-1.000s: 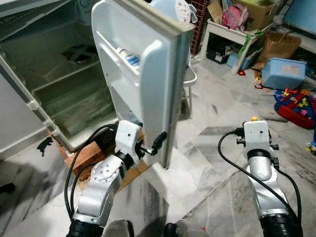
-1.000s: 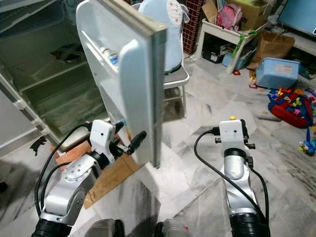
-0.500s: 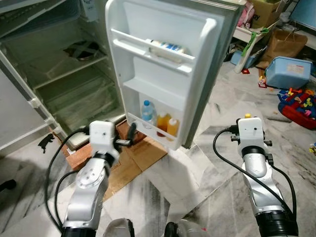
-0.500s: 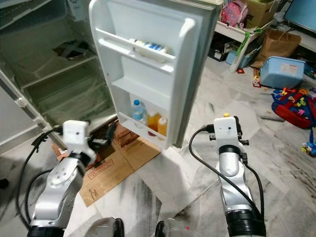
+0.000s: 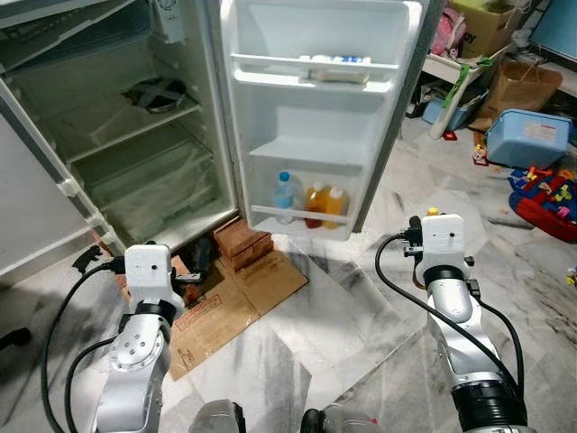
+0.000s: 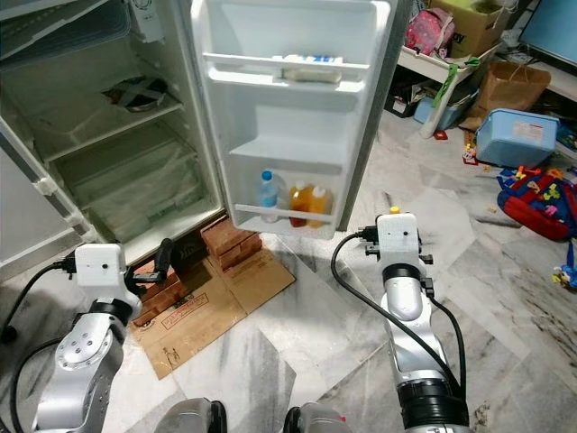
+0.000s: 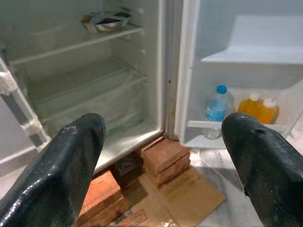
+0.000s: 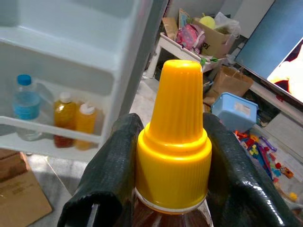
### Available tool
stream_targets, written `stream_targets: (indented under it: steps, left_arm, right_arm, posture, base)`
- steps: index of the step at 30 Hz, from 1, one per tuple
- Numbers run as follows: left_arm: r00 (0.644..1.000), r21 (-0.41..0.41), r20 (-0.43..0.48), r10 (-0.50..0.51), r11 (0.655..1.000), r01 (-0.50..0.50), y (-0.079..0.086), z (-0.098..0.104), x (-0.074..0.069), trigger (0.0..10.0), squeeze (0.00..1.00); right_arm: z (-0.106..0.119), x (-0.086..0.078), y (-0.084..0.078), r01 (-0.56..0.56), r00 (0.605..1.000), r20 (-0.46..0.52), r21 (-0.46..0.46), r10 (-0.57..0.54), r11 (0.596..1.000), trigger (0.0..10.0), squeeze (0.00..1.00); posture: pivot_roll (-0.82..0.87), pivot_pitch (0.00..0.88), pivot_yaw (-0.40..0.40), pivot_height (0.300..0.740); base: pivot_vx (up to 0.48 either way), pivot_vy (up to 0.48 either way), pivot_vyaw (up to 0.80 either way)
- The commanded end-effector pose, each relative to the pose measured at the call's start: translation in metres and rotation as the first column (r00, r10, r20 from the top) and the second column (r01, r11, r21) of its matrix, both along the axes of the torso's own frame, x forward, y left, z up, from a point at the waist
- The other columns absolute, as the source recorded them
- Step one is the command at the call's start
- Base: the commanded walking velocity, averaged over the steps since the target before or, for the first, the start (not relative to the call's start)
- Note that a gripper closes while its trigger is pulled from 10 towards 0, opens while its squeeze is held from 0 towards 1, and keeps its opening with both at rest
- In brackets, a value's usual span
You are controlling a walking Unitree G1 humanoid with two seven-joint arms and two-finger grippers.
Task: Restocking fridge
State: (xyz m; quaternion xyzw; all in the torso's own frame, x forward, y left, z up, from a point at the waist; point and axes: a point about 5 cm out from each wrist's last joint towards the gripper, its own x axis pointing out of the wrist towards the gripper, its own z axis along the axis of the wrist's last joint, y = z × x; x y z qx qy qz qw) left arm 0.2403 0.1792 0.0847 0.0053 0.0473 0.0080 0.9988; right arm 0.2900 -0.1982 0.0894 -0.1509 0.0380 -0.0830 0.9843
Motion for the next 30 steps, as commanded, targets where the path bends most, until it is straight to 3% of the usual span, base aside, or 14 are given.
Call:
stream_targets:
  steps: [1,7,14,24,30]
  left_arm:
    - [1.0,0.016,0.028,-0.009,1.0,0.009,-0.001,0.005,0.0,10.0,0.0]
    - [0.998,0.002,0.051,-0.028,1.0,0.028,-0.009,0.009,0.003,10.0,0.0]
    - [0.998,0.004,0.054,-0.027,1.0,0.027,-0.009,0.01,0.005,10.0,0.0]
    - [0.999,0.01,0.047,-0.006,1.0,0.006,-0.008,0.008,0.005,10.0,0.0]
    - [0.999,0.005,0.031,0.026,1.0,-0.026,-0.007,0.005,0.005,10.0,0.0]
  right_arm:
    - [0.007,0.003,0.004,-0.027,0.999,0.035,-0.001,0.027,1.0,10.0,0.0]
    - [0.009,0.005,0.01,-0.059,0.997,0.046,0.014,0.058,0.998,10.0,0.0]
    - [0.011,0.007,0.006,-0.055,0.997,0.058,0.034,0.053,0.998,10.0,0.0]
    - [0.012,0.005,0.013,-0.111,0.992,0.063,0.032,0.109,0.993,10.0,0.0]
    - [0.014,0.005,0.023,-0.186,0.98,0.075,0.056,0.182,0.981,10.0,0.0]
  posture:
    - [0.03,0.087,-0.024,0.74]
    - [0.03,0.087,-0.025,0.74]
    - [0.03,0.096,-0.022,0.74]
    - [0.02,0.101,-0.025,0.74]
    - [0.02,0.104,-0.026,0.74]
  base:
    - [0.0,0.0,0.0]
    - [0.253,-0.121,0.0]
    - [0.326,-0.332,0.0]
    - [0.318,-0.357,0.0]
    - [0.219,-0.23,0.8]
